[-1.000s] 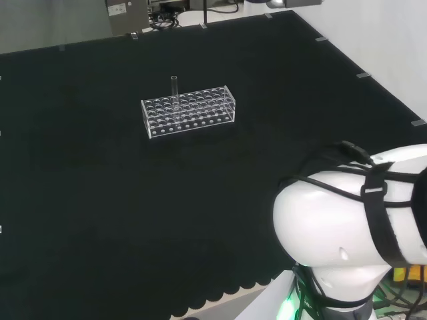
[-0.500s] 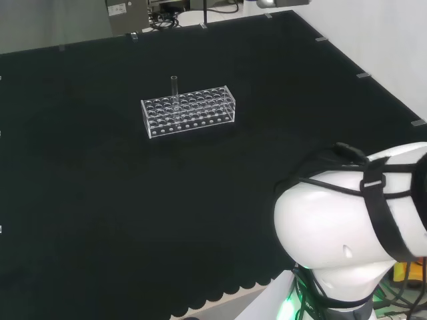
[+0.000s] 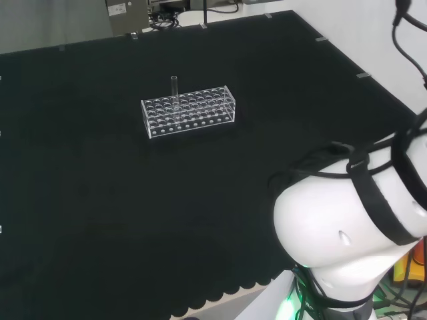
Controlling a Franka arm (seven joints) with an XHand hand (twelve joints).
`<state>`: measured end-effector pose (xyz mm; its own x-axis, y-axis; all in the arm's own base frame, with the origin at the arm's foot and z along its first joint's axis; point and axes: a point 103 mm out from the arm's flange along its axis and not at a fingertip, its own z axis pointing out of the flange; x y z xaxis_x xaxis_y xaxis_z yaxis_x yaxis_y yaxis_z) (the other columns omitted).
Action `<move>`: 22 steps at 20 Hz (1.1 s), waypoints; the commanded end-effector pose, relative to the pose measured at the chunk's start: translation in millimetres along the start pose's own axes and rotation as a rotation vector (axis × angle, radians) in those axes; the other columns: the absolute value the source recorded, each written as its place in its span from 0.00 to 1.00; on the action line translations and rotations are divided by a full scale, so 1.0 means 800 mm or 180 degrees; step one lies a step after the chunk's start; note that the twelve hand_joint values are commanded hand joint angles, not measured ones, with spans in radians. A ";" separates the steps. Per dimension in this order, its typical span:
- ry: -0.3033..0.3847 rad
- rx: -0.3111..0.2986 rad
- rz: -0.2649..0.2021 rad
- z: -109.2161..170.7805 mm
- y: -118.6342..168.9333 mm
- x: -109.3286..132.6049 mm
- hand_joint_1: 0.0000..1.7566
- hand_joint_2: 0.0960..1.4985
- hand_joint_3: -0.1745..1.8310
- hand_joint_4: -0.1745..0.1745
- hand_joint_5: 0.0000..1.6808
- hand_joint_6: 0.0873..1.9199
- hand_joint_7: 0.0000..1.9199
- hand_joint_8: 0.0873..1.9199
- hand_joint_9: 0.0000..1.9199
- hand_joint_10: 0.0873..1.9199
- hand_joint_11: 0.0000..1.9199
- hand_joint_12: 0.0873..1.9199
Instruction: Pick up the test tube.
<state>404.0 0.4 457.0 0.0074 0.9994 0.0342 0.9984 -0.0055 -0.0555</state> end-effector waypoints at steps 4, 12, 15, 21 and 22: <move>-0.0045 0.0164 -0.0158 0.045 0.088 0.014 0.32 0.59 0.17 0.29 0.18 0.00 0.17 0.41 0.12 0.47 0.04 0.82; -0.0078 0.0332 -0.0131 0.097 0.136 0.009 0.34 0.58 0.19 0.23 0.23 0.00 0.29 0.42 0.35 0.45 0.28 0.73; -0.0130 0.0454 -0.0131 0.118 0.151 0.011 0.35 0.57 0.20 0.22 0.24 0.00 0.31 0.41 0.39 0.45 0.30 0.73; -0.0108 0.0547 -0.0086 0.155 0.174 0.018 0.38 0.56 0.22 0.21 0.26 0.00 0.35 0.41 0.45 0.42 0.30 0.73; -0.0084 0.0555 -0.0093 0.160 0.176 0.017 0.39 0.55 0.22 0.20 0.27 0.00 0.37 0.40 0.45 0.42 0.29 0.73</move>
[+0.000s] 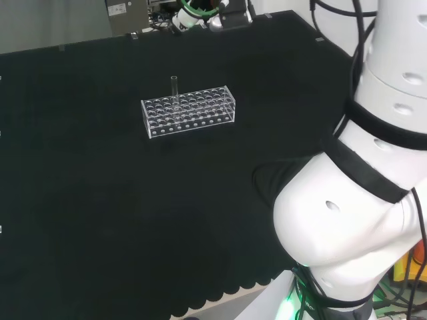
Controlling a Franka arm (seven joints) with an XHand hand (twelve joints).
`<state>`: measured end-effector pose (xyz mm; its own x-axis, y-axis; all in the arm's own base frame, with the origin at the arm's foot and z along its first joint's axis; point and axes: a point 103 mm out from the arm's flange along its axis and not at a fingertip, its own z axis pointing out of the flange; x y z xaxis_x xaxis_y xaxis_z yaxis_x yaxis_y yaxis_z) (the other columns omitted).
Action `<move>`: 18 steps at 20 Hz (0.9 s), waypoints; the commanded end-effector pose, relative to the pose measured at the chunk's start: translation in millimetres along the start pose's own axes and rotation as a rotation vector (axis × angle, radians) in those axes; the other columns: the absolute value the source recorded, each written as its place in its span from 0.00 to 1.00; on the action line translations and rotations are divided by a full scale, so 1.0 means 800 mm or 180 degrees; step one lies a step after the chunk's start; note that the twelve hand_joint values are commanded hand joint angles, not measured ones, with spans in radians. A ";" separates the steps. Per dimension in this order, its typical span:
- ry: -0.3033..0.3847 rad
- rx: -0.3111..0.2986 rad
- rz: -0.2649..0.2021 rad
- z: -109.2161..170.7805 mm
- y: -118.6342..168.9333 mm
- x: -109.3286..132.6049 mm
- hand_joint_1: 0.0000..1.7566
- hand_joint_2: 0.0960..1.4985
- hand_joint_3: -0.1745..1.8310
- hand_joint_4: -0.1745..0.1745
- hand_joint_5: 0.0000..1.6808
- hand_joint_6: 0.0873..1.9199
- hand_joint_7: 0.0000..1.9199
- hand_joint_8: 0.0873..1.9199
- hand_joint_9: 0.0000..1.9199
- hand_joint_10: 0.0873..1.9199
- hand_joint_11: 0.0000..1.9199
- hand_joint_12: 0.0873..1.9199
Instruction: Pick up the test tube.
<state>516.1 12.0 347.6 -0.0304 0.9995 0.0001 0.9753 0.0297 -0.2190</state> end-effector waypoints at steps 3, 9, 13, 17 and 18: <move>0.0050 0.0081 -0.0034 0.040 0.043 0.009 0.45 0.49 0.28 0.20 0.29 0.02 0.41 0.38 0.47 0.41 0.29 0.73; -0.0003 0.0240 -0.0006 0.068 0.058 -0.002 0.49 0.43 0.36 0.19 0.30 0.17 0.45 0.37 0.49 0.39 0.28 0.73; -0.0066 0.0317 -0.0050 0.086 0.070 0.012 0.49 0.42 0.37 0.19 0.28 0.24 0.45 0.37 0.48 0.39 0.28 0.73; -0.0115 0.0394 -0.0106 0.106 0.079 0.024 0.49 0.42 0.37 0.18 0.29 0.26 0.45 0.37 0.48 0.39 0.28 0.73; -0.0123 0.0412 -0.0115 0.111 0.081 0.027 0.49 0.42 0.37 0.18 0.29 0.26 0.45 0.37 0.48 0.39 0.28 0.73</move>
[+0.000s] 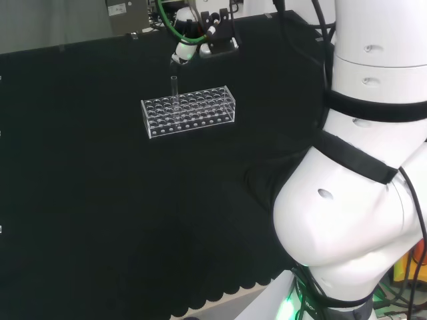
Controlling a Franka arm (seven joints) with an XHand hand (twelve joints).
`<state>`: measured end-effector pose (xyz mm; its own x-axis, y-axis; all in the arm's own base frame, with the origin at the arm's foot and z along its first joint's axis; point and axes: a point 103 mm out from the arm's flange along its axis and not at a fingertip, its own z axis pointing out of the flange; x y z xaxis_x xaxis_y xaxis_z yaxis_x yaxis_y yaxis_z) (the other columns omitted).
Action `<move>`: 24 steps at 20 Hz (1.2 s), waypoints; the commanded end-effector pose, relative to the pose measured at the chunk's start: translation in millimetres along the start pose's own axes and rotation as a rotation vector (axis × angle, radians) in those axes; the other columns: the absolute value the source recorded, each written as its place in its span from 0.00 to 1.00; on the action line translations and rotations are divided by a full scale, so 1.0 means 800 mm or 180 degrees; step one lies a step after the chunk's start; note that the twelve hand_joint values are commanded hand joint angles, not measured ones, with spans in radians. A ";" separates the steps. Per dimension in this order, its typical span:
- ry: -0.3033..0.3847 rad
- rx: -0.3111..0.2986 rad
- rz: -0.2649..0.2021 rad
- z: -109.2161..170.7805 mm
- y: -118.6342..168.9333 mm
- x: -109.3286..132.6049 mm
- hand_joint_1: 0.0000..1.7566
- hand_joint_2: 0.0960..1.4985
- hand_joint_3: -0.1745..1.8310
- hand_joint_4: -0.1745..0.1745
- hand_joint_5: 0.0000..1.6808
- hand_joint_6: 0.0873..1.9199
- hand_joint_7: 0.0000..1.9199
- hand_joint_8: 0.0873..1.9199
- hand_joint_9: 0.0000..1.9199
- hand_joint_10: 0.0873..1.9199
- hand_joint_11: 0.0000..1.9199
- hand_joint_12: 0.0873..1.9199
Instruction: Pick up the test tube.
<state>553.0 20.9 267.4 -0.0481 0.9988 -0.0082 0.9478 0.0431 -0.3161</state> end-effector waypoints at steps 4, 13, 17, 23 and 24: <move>-0.0163 0.0207 -0.0049 0.036 0.027 0.028 0.50 0.42 0.38 0.18 0.29 0.30 0.45 0.38 0.48 0.39 0.28 0.73; -0.0204 0.0367 -0.0073 0.065 0.041 0.041 0.50 0.42 0.38 0.18 0.29 0.33 0.46 0.38 0.47 0.39 0.28 0.73; -0.0170 0.0344 -0.0113 0.068 0.047 0.042 0.49 0.42 0.38 0.18 0.30 0.33 0.47 0.39 0.48 0.40 0.28 0.73; -0.0329 0.0362 -0.0114 0.081 0.055 0.049 0.49 0.42 0.38 0.17 0.32 0.35 0.51 0.38 0.50 0.38 0.29 0.72; -0.0357 0.0379 -0.0087 0.082 0.056 0.050 0.50 0.42 0.38 0.17 0.33 0.36 0.53 0.37 0.50 0.38 0.30 0.72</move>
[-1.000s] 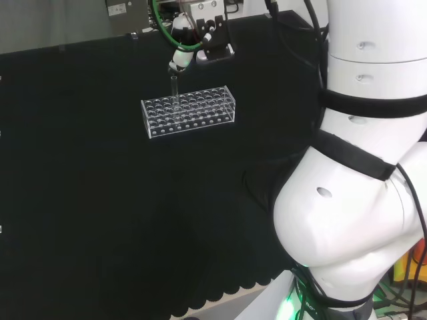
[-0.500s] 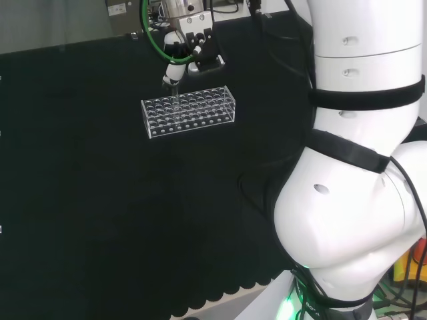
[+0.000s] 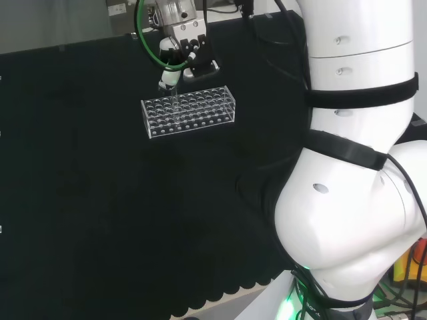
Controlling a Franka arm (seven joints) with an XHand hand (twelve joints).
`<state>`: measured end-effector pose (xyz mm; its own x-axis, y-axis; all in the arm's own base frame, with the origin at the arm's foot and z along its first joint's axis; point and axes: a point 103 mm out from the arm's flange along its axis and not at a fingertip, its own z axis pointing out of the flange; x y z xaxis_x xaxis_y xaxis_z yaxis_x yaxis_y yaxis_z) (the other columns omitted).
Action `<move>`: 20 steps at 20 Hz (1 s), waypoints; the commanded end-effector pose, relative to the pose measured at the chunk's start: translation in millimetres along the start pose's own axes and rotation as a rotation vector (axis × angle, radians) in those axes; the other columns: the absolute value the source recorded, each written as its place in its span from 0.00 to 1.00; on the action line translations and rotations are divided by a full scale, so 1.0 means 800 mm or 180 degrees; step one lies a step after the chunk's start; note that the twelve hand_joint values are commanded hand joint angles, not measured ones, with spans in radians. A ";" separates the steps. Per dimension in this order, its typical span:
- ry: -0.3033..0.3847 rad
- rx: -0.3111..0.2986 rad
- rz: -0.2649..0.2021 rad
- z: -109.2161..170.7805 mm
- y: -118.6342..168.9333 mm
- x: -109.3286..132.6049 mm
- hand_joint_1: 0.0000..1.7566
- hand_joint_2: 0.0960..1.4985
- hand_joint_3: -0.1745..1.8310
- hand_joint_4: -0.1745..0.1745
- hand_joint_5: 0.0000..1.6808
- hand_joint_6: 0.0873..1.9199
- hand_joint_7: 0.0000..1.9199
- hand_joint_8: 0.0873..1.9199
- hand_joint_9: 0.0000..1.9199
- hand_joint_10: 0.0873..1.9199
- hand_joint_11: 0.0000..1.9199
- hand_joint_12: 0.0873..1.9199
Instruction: Pick up the test tube.
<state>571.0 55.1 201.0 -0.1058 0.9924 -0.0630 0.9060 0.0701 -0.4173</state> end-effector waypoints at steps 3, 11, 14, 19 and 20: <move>-0.0123 0.0067 0.0013 0.013 0.009 0.006 0.50 0.41 0.39 0.17 0.35 0.37 0.56 0.37 0.51 0.37 0.30 0.71; 0.0037 0.0077 0.0074 0.022 0.015 0.002 0.52 0.41 0.39 0.18 0.40 0.38 0.60 0.35 0.55 0.35 0.33 0.69; 0.0119 0.0058 0.0097 0.024 0.019 0.002 0.52 0.40 0.39 0.17 0.41 0.38 0.62 0.35 0.56 0.34 0.34 0.69; 0.0322 0.0069 0.0169 0.027 0.024 0.004 0.53 0.40 0.40 0.14 0.42 0.38 0.64 0.34 0.58 0.33 0.35 0.68; 0.0374 0.0066 0.0178 0.028 0.025 0.004 0.54 0.40 0.40 0.14 0.43 0.38 0.65 0.34 0.59 0.33 0.35 0.68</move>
<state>577.5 57.9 176.6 -0.0419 0.9988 -0.0250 0.9002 0.0269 -0.4347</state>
